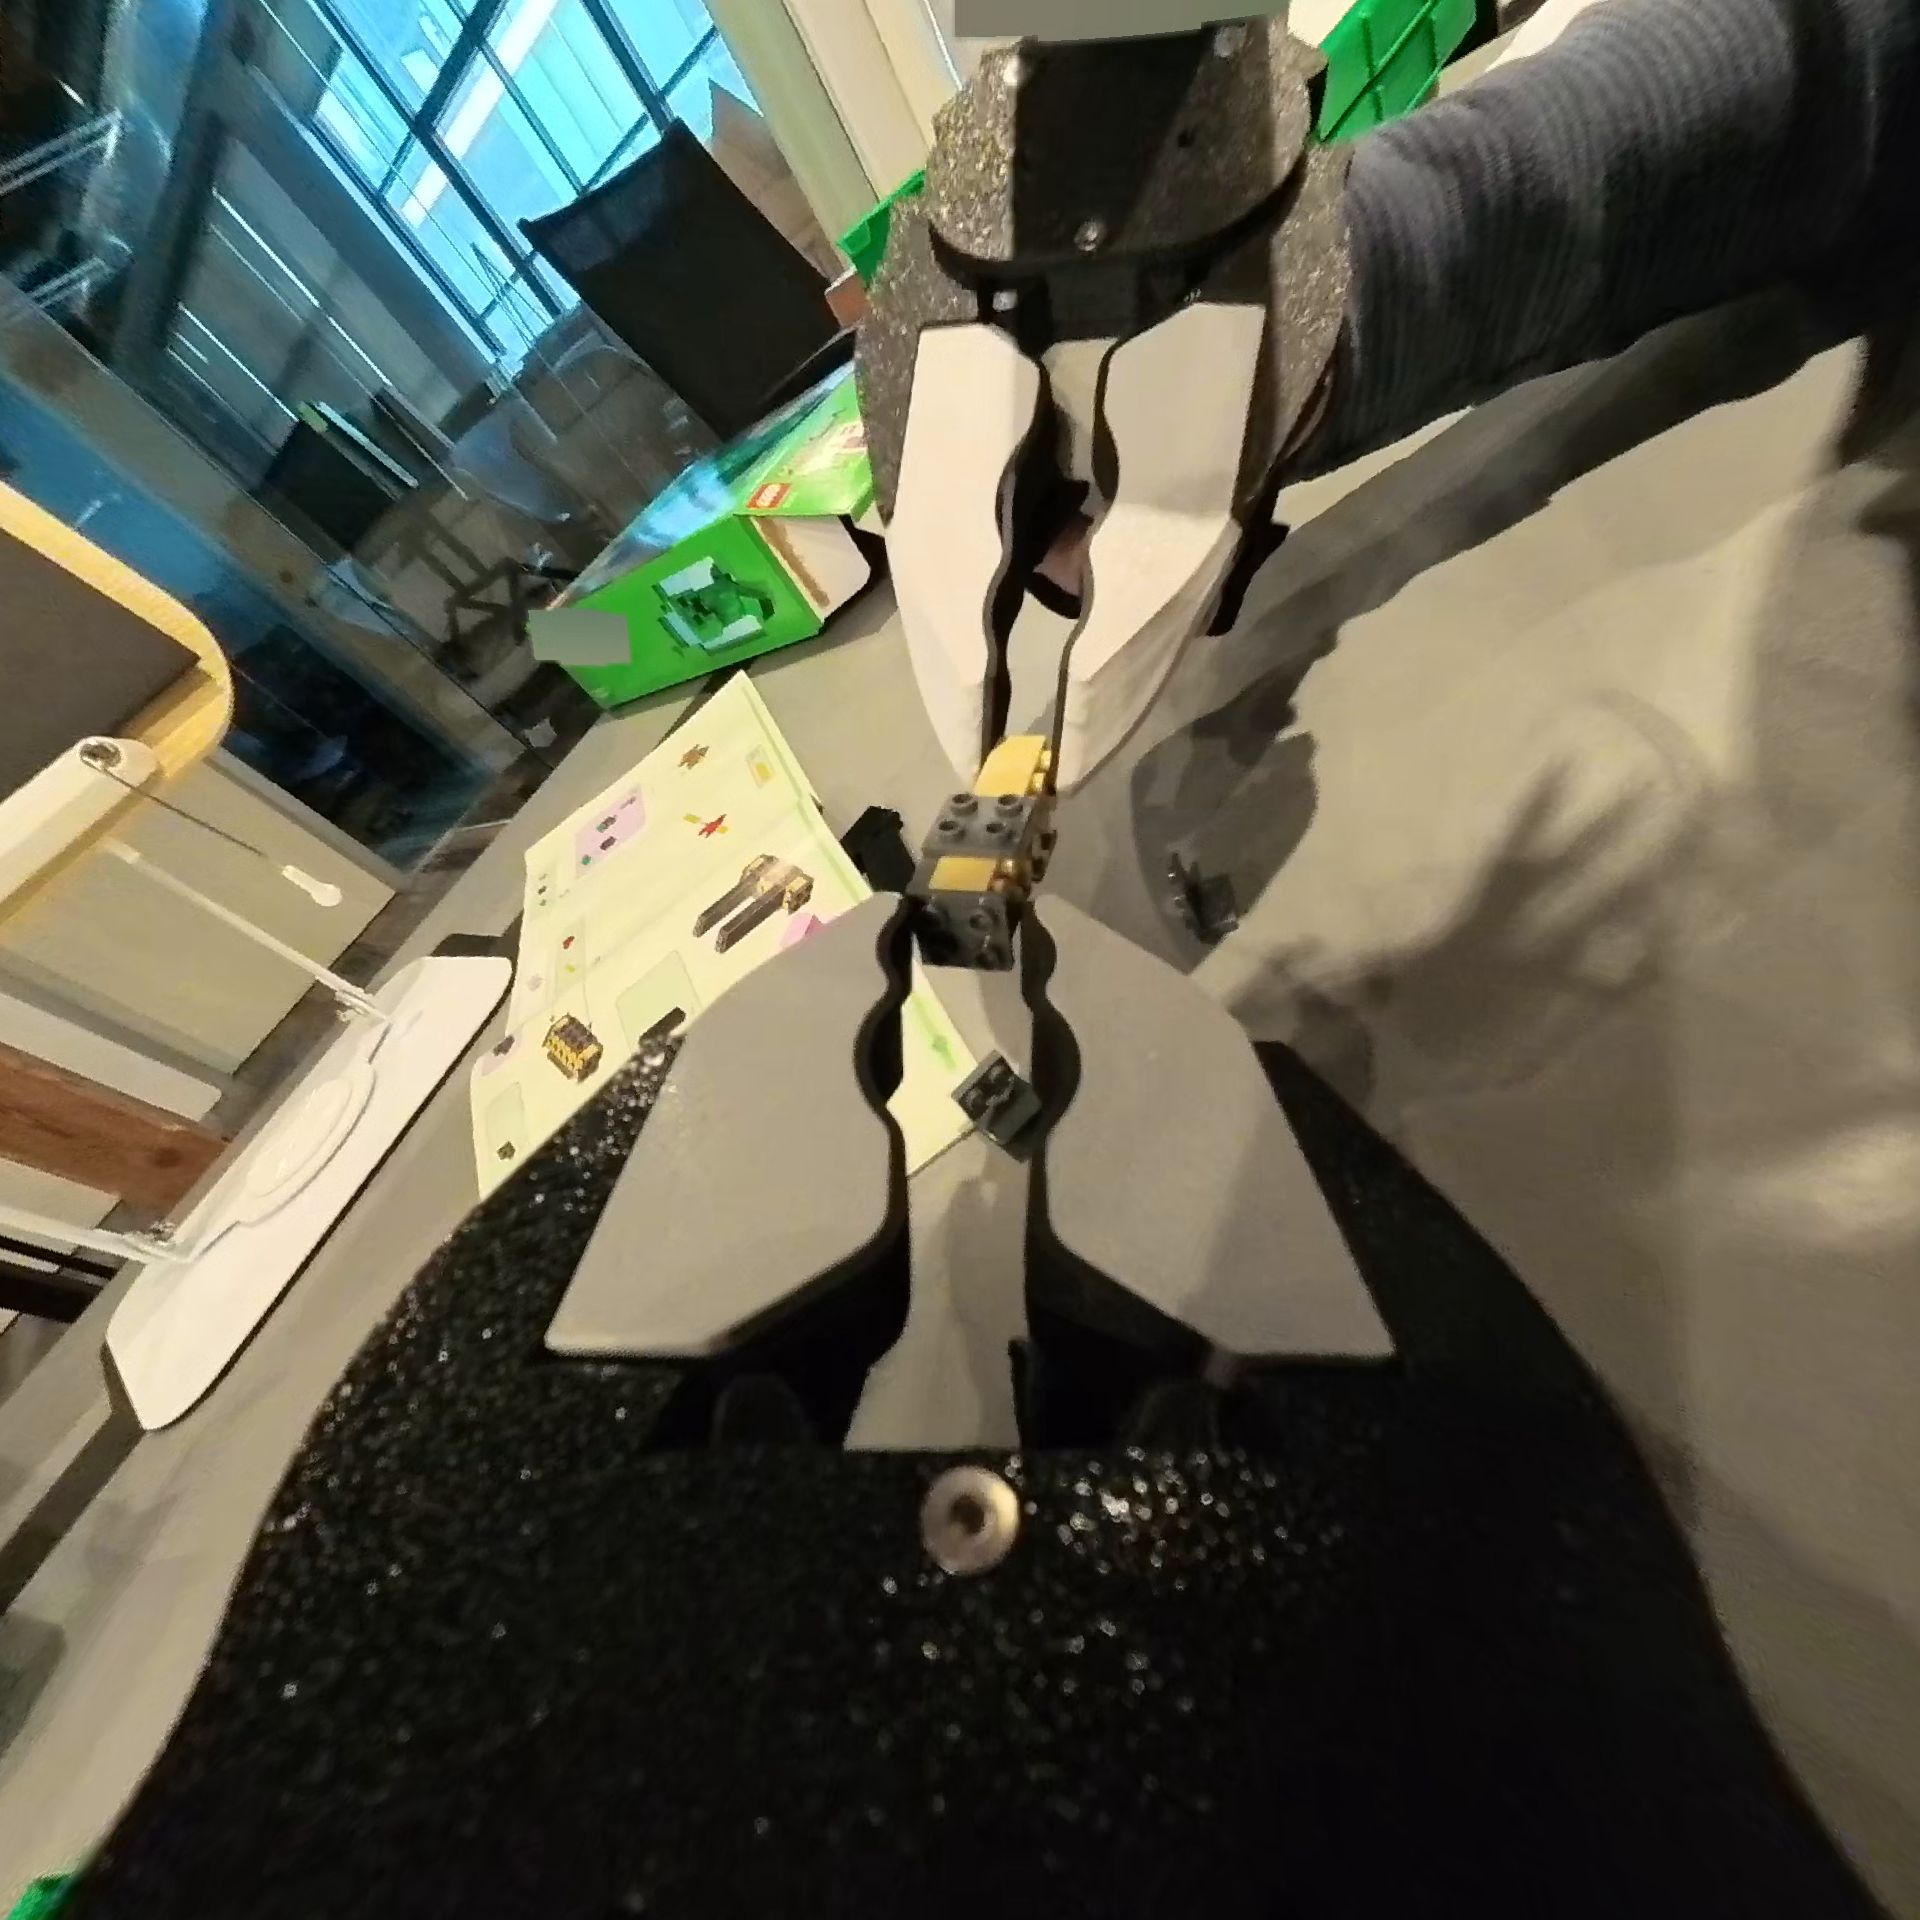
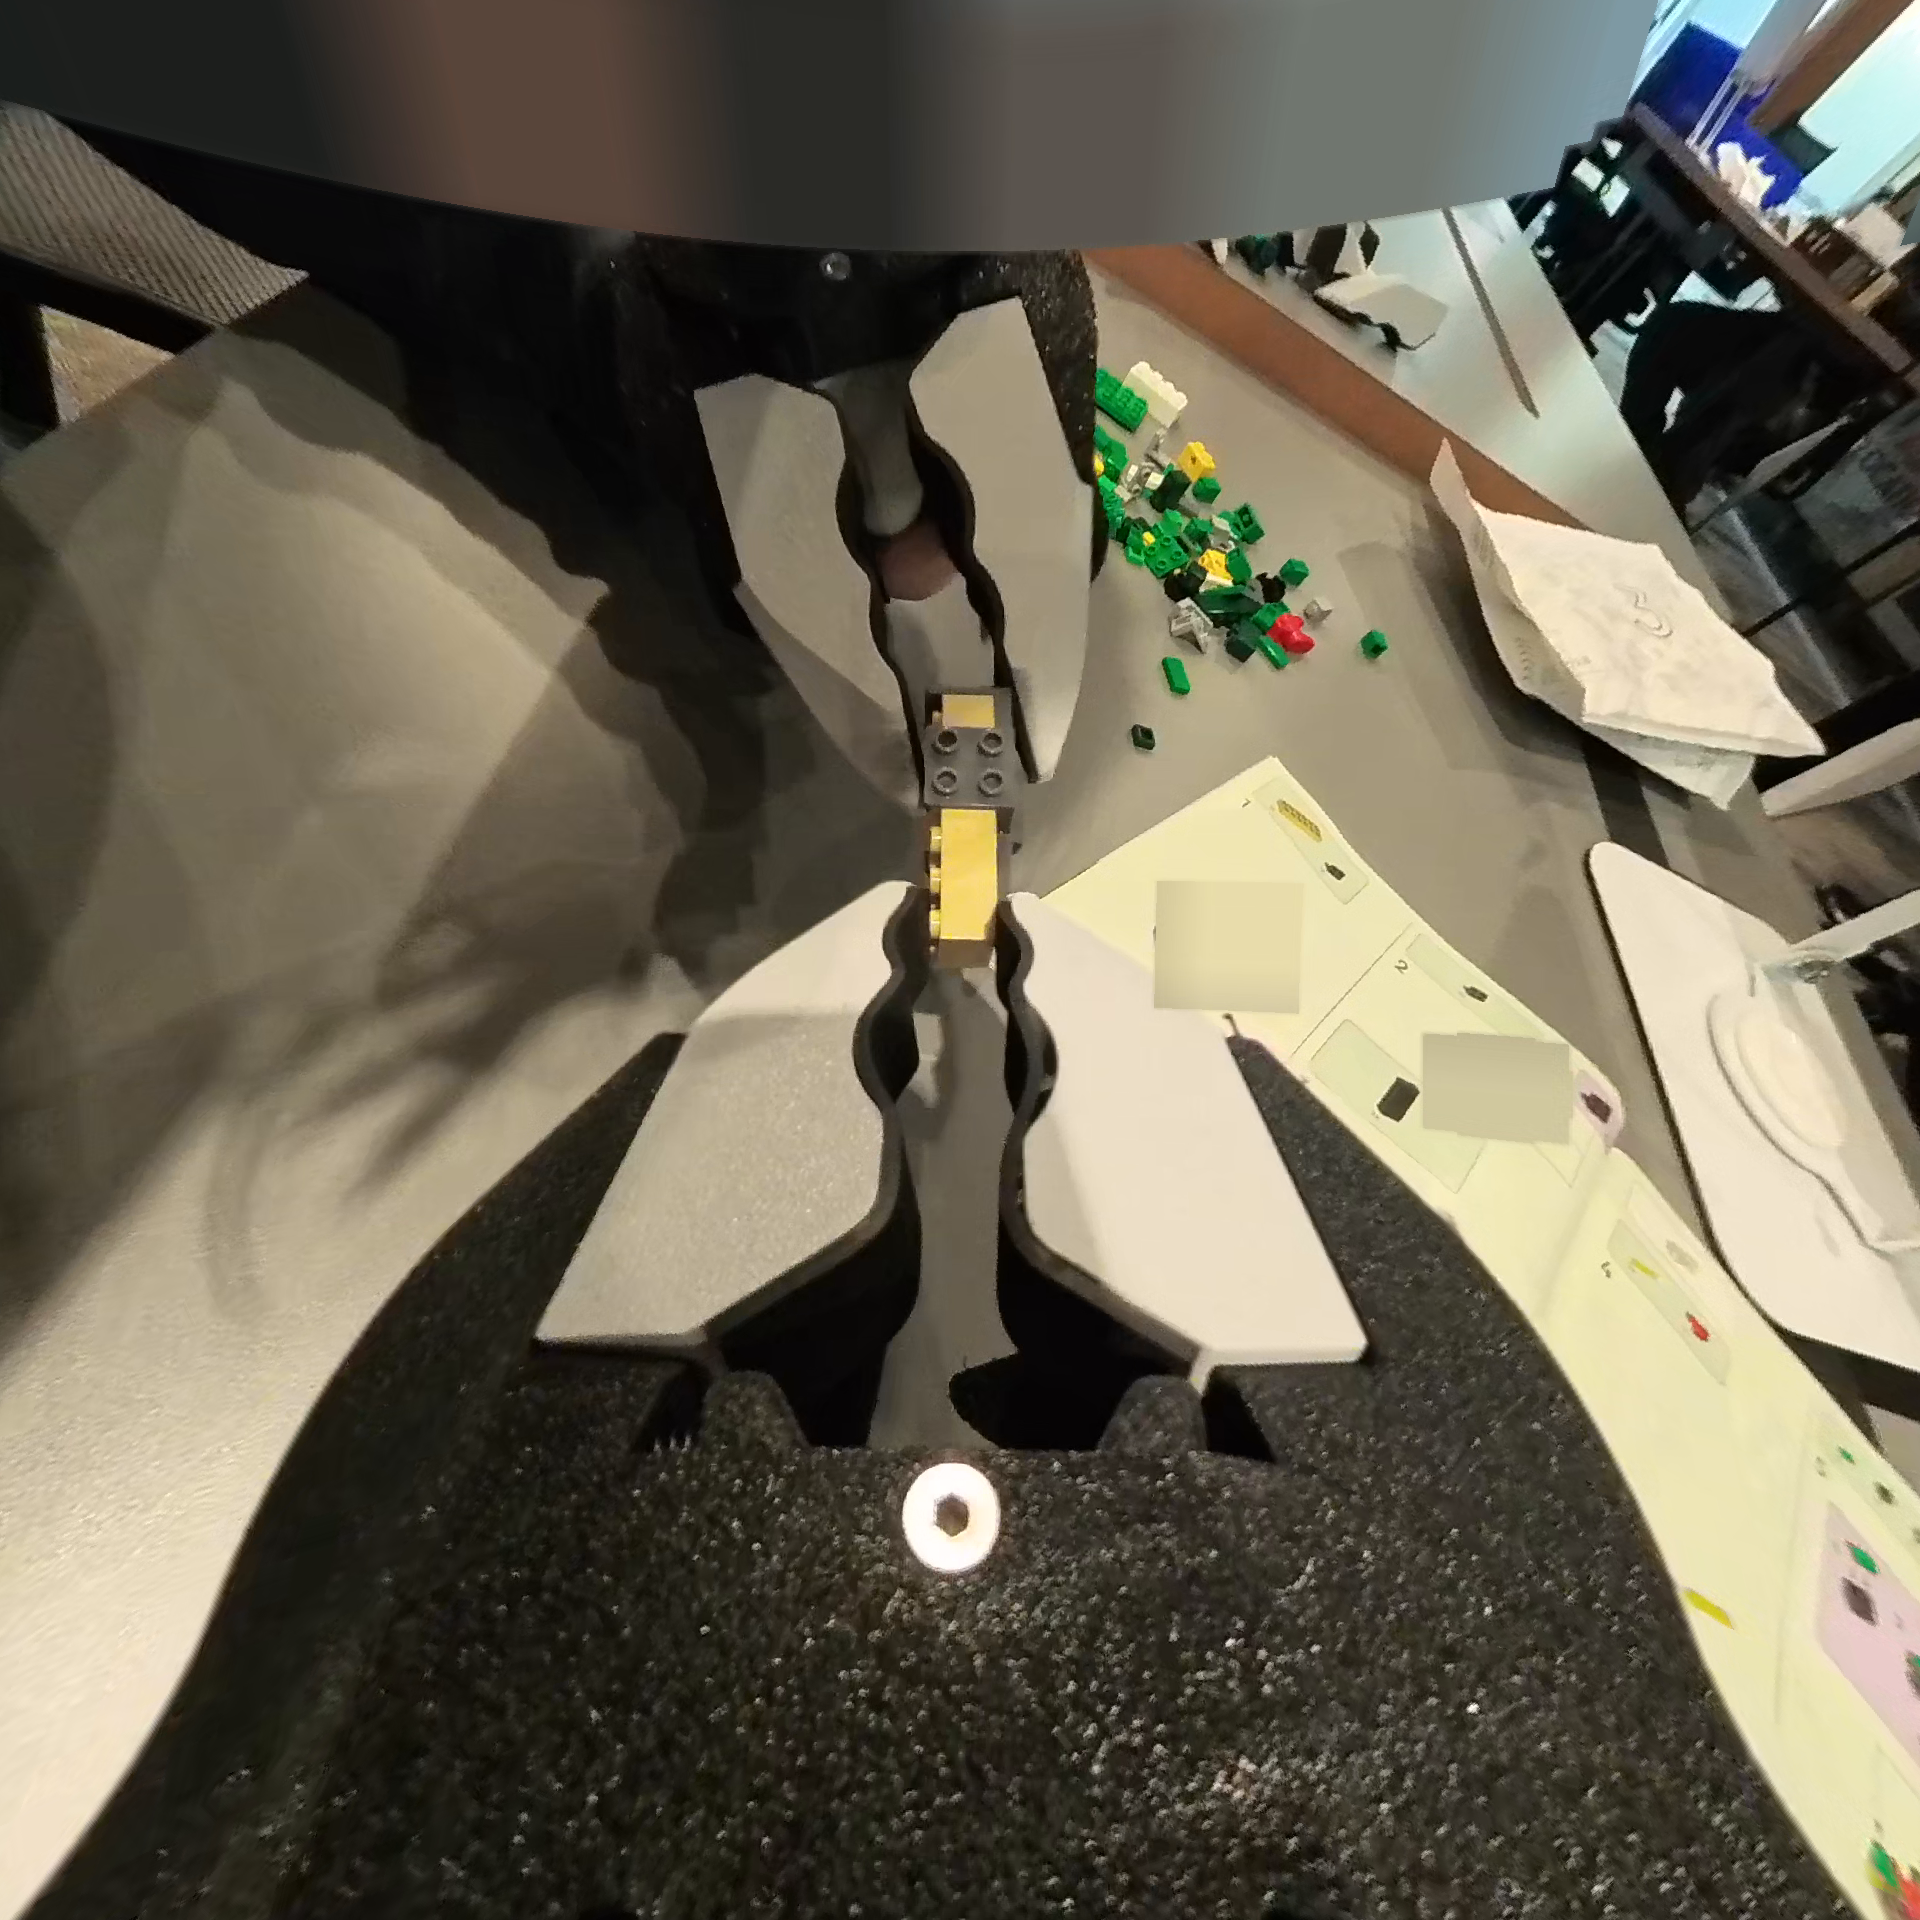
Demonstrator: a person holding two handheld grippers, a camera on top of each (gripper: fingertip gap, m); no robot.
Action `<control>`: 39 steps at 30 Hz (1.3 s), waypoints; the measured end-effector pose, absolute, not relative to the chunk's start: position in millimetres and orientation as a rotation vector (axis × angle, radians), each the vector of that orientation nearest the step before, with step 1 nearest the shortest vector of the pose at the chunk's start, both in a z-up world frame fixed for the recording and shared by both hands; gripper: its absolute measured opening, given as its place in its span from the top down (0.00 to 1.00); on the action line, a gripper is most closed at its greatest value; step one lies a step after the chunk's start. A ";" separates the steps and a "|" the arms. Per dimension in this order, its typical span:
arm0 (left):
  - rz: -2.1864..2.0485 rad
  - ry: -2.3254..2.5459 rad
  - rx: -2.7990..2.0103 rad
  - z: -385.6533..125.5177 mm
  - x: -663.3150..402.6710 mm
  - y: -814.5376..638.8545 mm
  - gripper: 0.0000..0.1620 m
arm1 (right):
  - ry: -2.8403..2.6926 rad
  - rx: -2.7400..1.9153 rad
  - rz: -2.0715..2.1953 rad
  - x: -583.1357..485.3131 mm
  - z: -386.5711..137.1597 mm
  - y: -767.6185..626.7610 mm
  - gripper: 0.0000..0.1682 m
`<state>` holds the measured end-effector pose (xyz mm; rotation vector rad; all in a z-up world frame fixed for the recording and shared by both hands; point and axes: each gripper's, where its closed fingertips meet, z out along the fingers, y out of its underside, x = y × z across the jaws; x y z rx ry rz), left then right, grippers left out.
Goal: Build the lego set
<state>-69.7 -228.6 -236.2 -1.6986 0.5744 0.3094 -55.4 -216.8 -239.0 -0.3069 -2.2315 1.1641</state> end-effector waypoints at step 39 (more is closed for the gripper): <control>0.716 0.781 -1.431 -207.8 -66.5 -237.8 0.89 | -1.941 0.012 0.873 -56.4 -215.9 -223.5 0.93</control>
